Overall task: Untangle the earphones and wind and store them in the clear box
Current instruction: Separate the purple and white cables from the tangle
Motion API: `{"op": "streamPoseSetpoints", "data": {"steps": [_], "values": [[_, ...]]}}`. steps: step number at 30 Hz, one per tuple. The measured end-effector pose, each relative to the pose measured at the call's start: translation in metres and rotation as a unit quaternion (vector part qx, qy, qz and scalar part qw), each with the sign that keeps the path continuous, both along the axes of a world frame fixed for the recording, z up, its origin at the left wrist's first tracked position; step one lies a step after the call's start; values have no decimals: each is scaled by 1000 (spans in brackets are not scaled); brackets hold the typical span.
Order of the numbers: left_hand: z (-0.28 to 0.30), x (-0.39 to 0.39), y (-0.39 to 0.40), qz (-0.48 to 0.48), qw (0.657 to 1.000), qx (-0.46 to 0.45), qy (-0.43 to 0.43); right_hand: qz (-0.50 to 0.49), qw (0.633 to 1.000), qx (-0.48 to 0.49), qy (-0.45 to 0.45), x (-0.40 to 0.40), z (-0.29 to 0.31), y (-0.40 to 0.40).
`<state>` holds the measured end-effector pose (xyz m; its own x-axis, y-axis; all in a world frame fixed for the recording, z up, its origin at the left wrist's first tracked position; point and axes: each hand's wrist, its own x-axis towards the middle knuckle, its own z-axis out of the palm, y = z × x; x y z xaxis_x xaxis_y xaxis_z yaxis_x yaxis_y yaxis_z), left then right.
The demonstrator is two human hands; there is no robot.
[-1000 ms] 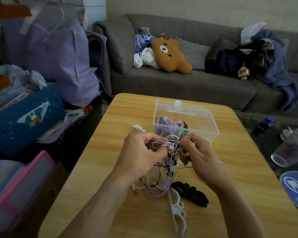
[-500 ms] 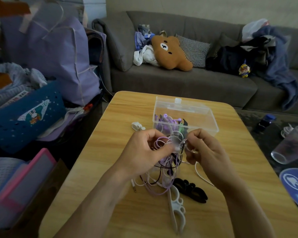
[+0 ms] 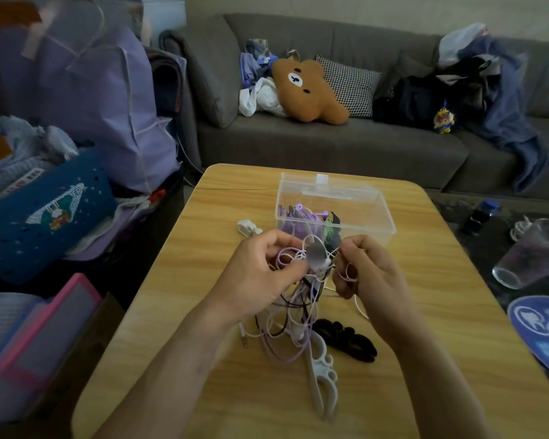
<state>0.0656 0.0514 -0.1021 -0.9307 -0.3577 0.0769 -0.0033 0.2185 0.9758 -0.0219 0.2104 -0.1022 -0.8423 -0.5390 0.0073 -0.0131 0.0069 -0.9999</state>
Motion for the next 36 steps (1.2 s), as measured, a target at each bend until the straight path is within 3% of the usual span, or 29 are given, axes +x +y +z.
{"op": "streamPoseSetpoints", "data": {"steps": [4, 10, 18, 23, 26, 29, 32, 36], "values": [[-3, 0, -3, 19, 1000, -12, -21, 48, 997, 10, 55, -3, 5, 10], [-8, -3, -5, 29, 999, -13, -41, 119, 991, 34, 43, 0, 0, 10], [-5, 0, -5, -24, 999, 21, -30, 67, 980, 96, 161, 15, 0, -4], [-9, -1, -11, 8, 996, 84, -40, 10, 993, 51, 108, 8, 0, -2], [-11, -2, -11, 1, 995, 90, -48, 39, 994, 42, 90, 9, 1, 0], [-13, -1, -15, 12, 997, -34, -66, 26, 998, -34, 36, 8, 1, 0], [-18, 2, -26, 13, 977, -174, -120, -67, 985, -140, -72, 0, 3, 3], [-18, 7, -29, 63, 973, -181, -132, -188, 945, -208, -167, -18, 0, 17]]}}
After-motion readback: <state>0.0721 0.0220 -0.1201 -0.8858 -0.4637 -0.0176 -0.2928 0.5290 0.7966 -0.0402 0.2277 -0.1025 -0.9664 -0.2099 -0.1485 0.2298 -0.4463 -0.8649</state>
